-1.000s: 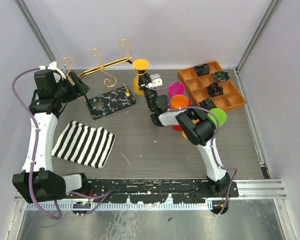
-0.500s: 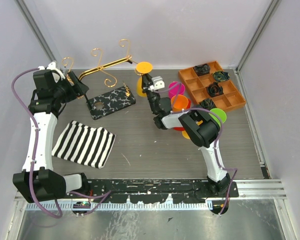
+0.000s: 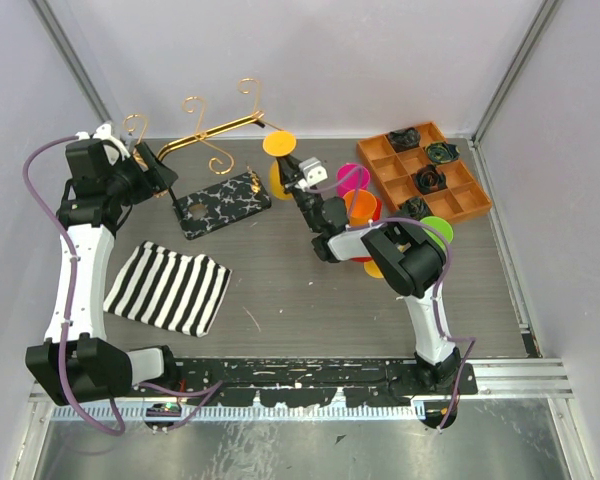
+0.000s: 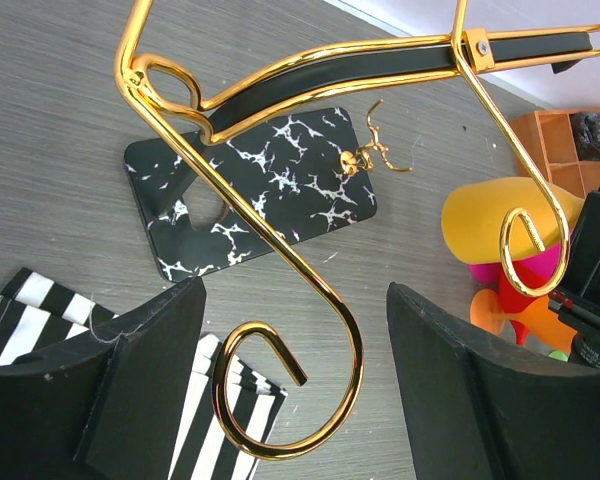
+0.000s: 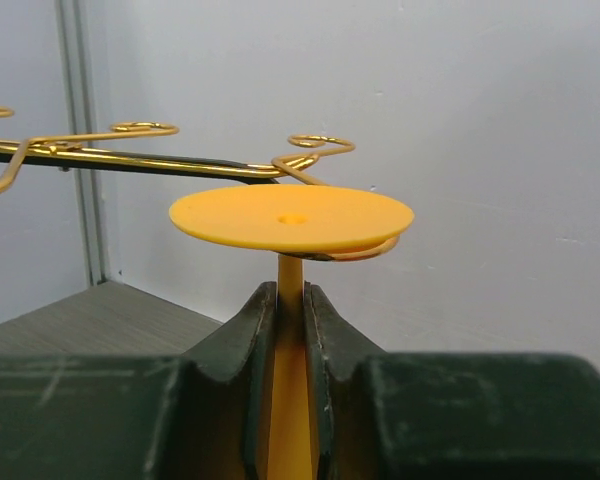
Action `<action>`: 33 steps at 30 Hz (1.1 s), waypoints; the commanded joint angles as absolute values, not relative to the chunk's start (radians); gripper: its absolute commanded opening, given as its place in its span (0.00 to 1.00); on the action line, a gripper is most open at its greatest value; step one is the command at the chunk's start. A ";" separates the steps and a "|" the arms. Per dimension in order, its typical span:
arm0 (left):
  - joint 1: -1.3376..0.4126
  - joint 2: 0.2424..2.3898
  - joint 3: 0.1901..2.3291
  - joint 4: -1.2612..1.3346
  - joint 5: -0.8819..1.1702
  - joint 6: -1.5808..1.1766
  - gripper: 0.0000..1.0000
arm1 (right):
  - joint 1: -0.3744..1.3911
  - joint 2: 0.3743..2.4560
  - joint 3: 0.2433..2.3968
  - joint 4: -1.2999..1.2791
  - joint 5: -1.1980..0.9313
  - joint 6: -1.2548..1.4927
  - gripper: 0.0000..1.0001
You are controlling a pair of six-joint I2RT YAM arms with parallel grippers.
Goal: Place the wine glass upside down on the wine glass rack
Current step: Turn the wine glass upside down at the wine rack.
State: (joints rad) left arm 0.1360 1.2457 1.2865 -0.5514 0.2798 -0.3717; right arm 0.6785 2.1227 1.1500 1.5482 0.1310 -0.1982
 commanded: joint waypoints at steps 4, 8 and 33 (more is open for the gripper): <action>0.144 1.244 1.266 -0.514 0.308 -0.379 0.80 | 0.679 2.072 1.134 1.697 0.081 -0.194 0.33; 0.147 1.241 1.263 -0.511 0.308 -0.379 0.80 | 0.679 2.058 1.113 1.697 0.085 -0.196 0.44; 0.163 1.210 1.246 -0.505 0.291 -0.376 0.82 | 0.792 1.827 0.798 1.635 0.198 -0.183 0.62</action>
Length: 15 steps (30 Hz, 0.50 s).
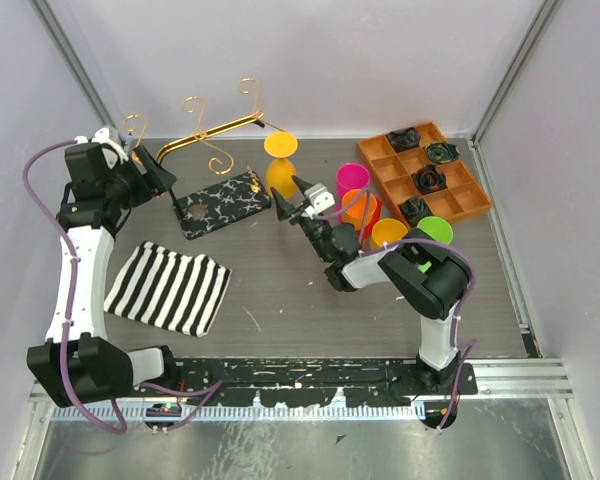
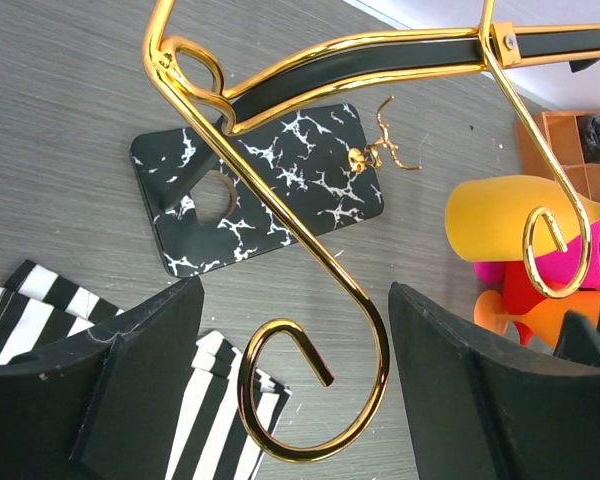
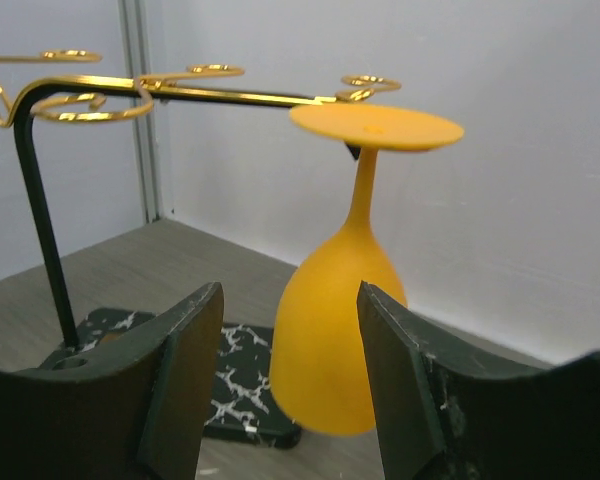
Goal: Place the wine glass upside down on the wine glass rack
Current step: Turn the wine glass upside down at the wine rack, then move the wine glass to the center of the board.
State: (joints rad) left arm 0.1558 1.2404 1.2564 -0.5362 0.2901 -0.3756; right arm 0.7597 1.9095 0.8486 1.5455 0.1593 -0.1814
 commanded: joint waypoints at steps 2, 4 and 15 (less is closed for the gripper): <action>0.163 1.205 1.245 -0.505 0.289 -0.374 0.82 | 0.813 1.784 0.765 1.588 0.207 -0.182 0.62; 0.162 1.195 1.243 -0.505 0.284 -0.372 0.82 | 0.836 1.713 0.735 1.508 0.248 -0.177 0.63; 0.161 1.126 1.223 -0.492 0.249 -0.367 0.85 | 0.887 1.307 0.700 0.551 0.189 0.118 0.63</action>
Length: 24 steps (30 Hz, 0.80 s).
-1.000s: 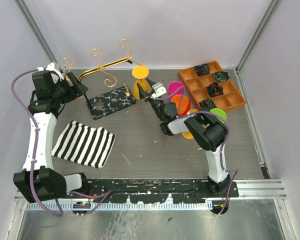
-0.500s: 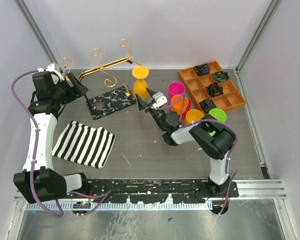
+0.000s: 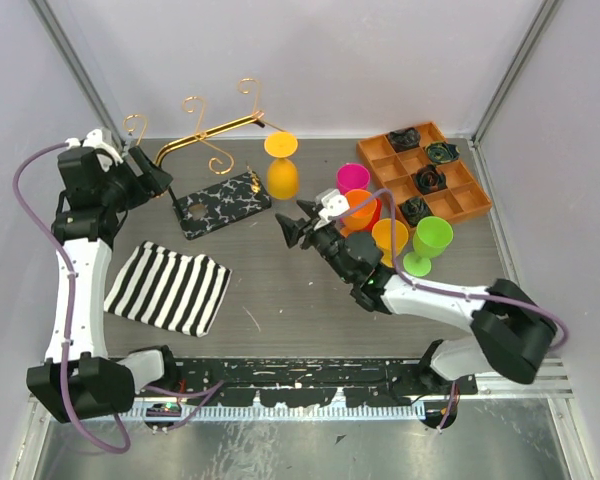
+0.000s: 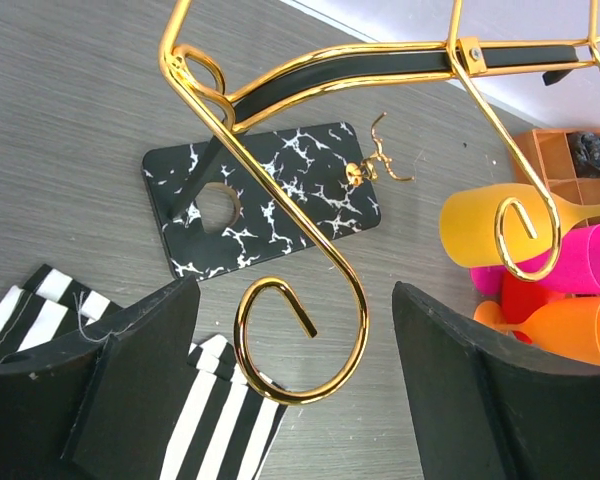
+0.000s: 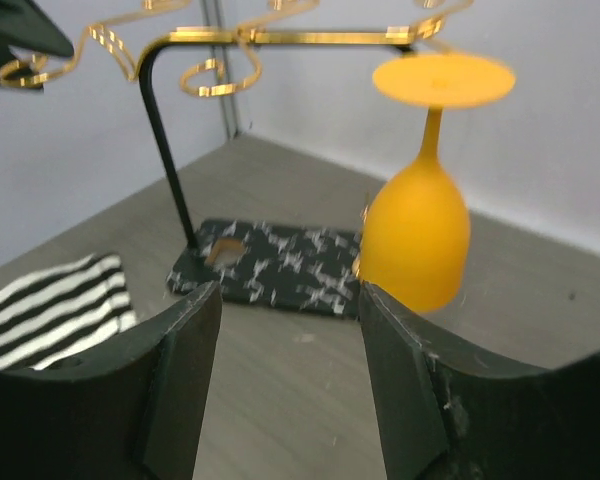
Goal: Place the wine glass upside down on the wine glass rack
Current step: Move the wine glass to the center of the board.
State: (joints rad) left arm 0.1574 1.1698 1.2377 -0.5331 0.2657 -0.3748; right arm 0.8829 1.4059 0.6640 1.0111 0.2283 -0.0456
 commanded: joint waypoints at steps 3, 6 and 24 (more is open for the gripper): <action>0.154 1.098 1.215 -0.484 0.223 -0.362 0.87 | 0.887 1.240 0.720 0.310 0.208 0.230 0.65; 0.103 1.071 1.218 -0.504 0.147 -0.331 0.87 | 0.887 1.184 0.744 0.091 0.251 0.312 0.71; -0.212 0.679 1.116 -0.653 -0.003 -0.183 0.97 | 0.886 1.119 0.847 -0.445 0.351 0.452 0.91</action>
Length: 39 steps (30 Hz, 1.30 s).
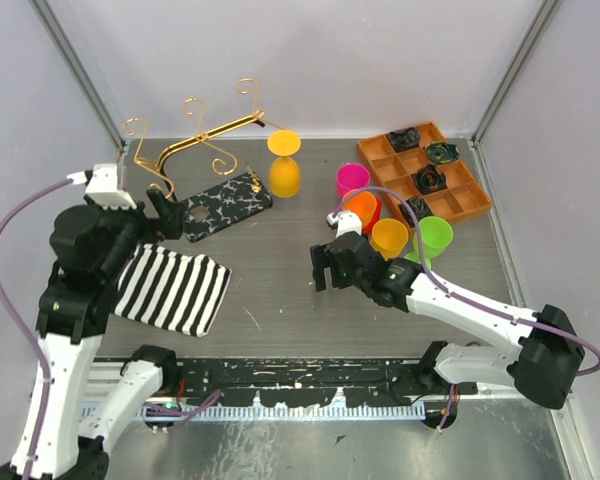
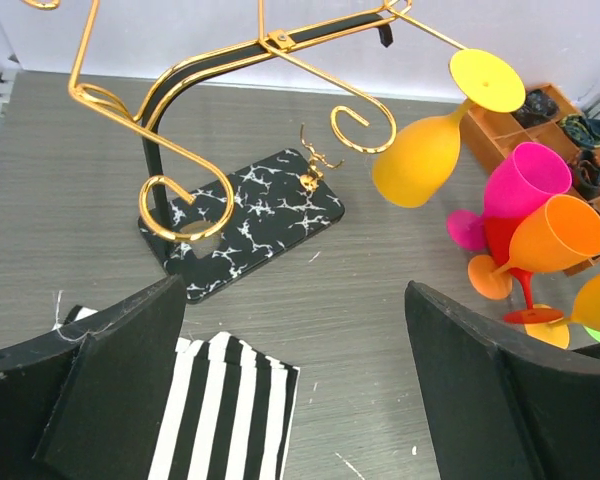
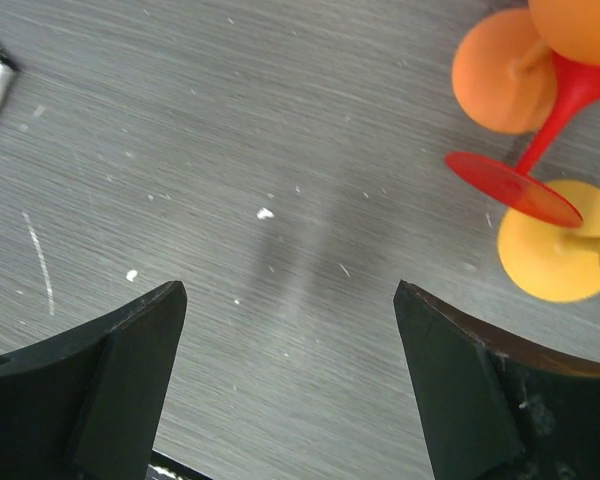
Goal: Place the wine glass upside down on the wine glass rack
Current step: Move the wine glass to the center of the board.
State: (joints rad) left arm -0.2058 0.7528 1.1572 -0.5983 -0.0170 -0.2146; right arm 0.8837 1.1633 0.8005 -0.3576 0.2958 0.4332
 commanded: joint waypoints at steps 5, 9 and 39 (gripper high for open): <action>-0.212 0.574 1.081 -0.756 -0.031 -0.185 0.98 | 0.886 1.076 0.832 -0.511 0.449 0.460 0.91; -0.211 0.516 1.040 -0.795 -0.019 -0.223 0.98 | 0.885 1.033 0.829 -0.547 0.488 0.477 0.91; -0.211 0.479 0.939 -0.752 -0.006 -0.304 0.97 | 0.593 1.098 0.987 -0.722 0.452 0.445 1.00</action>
State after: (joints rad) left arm -0.2089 0.4911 0.9550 -0.7750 -0.0139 -0.2974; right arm 0.6262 1.0782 0.9295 -0.8036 0.5270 0.5022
